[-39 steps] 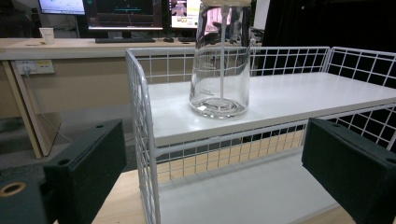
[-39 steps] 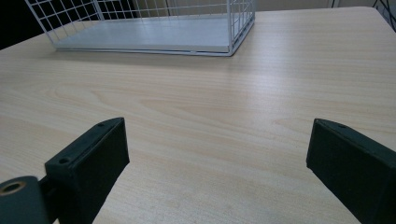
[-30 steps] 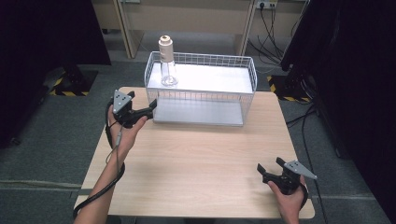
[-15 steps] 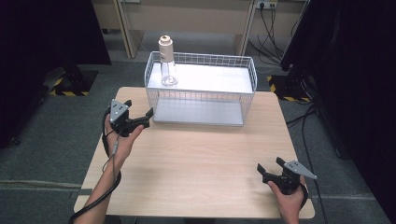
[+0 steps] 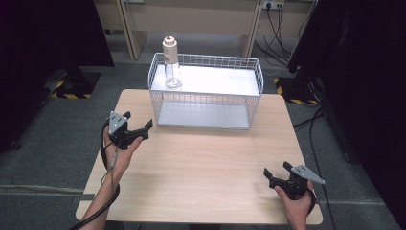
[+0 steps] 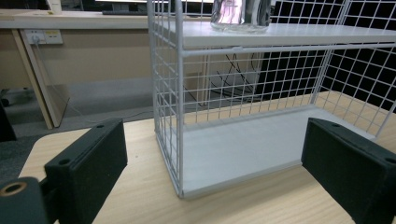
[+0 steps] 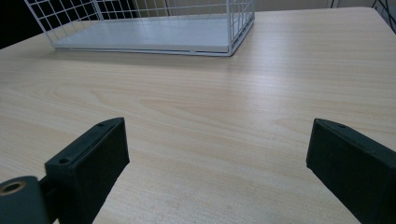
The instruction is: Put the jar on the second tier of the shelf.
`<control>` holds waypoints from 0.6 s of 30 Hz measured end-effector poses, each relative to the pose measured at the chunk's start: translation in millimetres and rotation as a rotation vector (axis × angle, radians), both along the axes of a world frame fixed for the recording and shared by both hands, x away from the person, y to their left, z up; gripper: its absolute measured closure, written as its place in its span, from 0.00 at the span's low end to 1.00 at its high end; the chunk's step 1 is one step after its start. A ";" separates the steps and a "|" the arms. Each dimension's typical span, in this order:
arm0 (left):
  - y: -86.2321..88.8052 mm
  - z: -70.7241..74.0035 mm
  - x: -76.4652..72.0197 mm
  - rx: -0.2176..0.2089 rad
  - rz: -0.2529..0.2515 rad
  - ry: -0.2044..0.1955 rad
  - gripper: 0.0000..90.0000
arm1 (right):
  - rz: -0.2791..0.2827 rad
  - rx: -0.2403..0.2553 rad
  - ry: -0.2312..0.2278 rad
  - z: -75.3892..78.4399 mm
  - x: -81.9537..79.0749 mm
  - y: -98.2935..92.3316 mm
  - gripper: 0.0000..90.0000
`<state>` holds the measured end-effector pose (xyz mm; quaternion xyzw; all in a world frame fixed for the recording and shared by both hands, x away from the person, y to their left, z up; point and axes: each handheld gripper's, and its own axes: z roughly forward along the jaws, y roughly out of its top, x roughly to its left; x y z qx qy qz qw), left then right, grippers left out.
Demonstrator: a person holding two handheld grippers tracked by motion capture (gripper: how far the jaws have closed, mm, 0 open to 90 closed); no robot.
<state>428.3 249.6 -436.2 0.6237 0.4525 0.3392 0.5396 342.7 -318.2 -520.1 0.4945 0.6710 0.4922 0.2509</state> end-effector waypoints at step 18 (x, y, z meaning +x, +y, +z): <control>13.8 -32.7 -17.1 -0.020 0.004 0.027 0.07 | -0.002 0.000 -0.001 0.0 -0.2 0.0 0.07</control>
